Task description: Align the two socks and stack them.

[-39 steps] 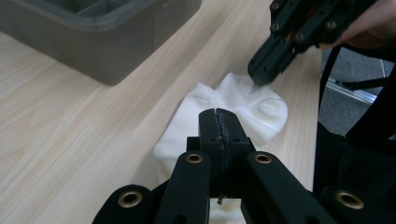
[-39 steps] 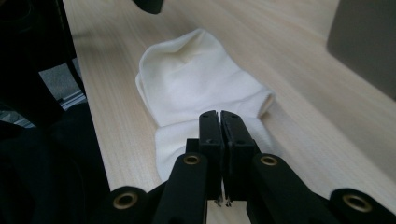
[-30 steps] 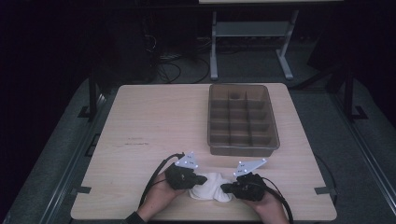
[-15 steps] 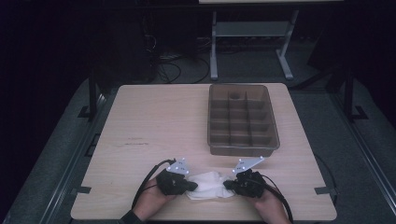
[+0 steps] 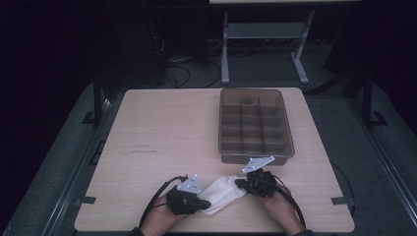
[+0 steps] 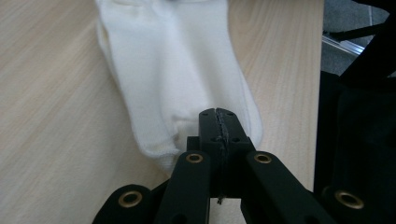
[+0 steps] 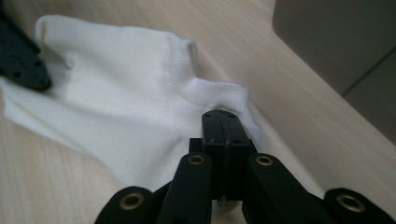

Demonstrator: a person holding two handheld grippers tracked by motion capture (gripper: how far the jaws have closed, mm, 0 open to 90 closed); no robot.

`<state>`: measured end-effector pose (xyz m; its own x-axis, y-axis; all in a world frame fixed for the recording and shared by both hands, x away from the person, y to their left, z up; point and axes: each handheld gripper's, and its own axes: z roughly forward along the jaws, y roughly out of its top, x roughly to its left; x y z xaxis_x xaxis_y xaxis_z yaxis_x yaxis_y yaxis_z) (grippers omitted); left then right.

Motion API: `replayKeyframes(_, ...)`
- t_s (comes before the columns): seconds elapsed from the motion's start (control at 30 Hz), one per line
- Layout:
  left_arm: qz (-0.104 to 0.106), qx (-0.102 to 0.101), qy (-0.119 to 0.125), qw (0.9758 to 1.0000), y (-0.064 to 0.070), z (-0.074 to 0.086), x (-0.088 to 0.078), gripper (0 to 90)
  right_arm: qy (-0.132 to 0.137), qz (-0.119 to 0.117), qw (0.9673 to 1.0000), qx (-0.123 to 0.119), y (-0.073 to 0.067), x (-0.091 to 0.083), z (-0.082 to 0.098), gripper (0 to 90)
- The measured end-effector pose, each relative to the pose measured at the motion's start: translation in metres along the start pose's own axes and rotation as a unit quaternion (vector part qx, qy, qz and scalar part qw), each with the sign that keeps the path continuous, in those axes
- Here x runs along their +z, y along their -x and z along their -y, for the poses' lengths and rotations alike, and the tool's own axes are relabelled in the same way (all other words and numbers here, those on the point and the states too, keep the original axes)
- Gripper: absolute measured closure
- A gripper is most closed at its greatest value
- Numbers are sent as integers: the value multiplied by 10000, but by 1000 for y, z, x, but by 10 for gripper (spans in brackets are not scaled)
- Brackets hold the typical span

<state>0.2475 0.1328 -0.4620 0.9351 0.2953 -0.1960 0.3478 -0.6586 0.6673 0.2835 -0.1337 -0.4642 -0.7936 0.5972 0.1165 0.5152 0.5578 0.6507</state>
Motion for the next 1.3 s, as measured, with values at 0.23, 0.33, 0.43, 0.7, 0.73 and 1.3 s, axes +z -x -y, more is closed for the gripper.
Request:
replayKeyframes(0.23,63,115,-10,9999,9,-4,6,900,98,66,9999,-12,6,9,-9,900)
replayKeyframes(0.33,79,103,9,9999,8,-4,5,900,74,79,9999,-28,6,11,-13,900)
replayKeyframes(0.43,77,146,121,9998,8,-7,2,900,79,83,9999,-31,6,12,-13,900)
replayKeyframes(0.7,-170,361,363,9985,-1,-29,-5,900,135,48,9999,-28,6,12,-12,900)
replayKeyframes(0.73,-211,375,354,9984,-3,-32,-4,900,139,44,9999,-30,6,12,-12,900)
replayKeyframes(1.3,-337,238,-91,9991,-27,-48,36,900,187,-11,9998,-18,7,12,-10,898)
